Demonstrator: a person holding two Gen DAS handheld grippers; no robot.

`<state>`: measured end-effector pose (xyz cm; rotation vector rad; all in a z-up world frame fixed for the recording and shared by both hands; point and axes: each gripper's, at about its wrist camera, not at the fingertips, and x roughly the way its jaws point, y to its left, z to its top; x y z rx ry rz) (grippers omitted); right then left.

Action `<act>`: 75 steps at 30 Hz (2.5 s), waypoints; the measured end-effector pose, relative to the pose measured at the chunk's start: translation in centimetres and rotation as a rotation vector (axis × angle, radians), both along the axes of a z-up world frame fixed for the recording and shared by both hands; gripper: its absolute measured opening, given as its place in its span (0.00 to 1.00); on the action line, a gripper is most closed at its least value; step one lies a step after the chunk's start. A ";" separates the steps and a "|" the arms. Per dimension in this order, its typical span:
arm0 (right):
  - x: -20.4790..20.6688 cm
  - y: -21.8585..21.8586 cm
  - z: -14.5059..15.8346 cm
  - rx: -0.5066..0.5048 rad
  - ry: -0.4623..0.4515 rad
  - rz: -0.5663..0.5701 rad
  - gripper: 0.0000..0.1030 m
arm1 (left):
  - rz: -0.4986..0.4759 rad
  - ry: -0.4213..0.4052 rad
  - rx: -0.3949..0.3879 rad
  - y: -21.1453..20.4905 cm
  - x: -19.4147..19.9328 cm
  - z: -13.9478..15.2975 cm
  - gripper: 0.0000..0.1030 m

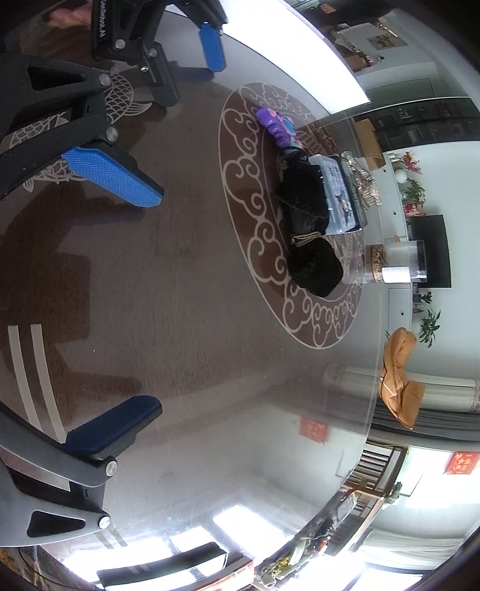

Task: Organize objects
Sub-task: 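Move both grippers back over the table toward the purple toy wand, then grasp the purple butterfly toy wand with the left gripper and lift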

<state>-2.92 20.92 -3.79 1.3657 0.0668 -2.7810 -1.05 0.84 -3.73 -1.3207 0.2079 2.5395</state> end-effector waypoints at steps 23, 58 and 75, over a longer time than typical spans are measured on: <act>-0.2 0.1 -0.3 -0.006 0.005 -0.003 1.00 | 0.005 -0.033 0.057 -1.1 -1.4 -0.2 1.00; -0.3 0.0 -0.3 -0.007 0.006 -0.004 1.00 | 0.213 -0.024 -0.006 -4.1 -3.4 -1.4 0.91; -0.8 0.5 0.3 -0.080 -0.026 -0.008 1.00 | 0.283 -0.014 -0.006 -6.1 -3.6 -1.5 1.00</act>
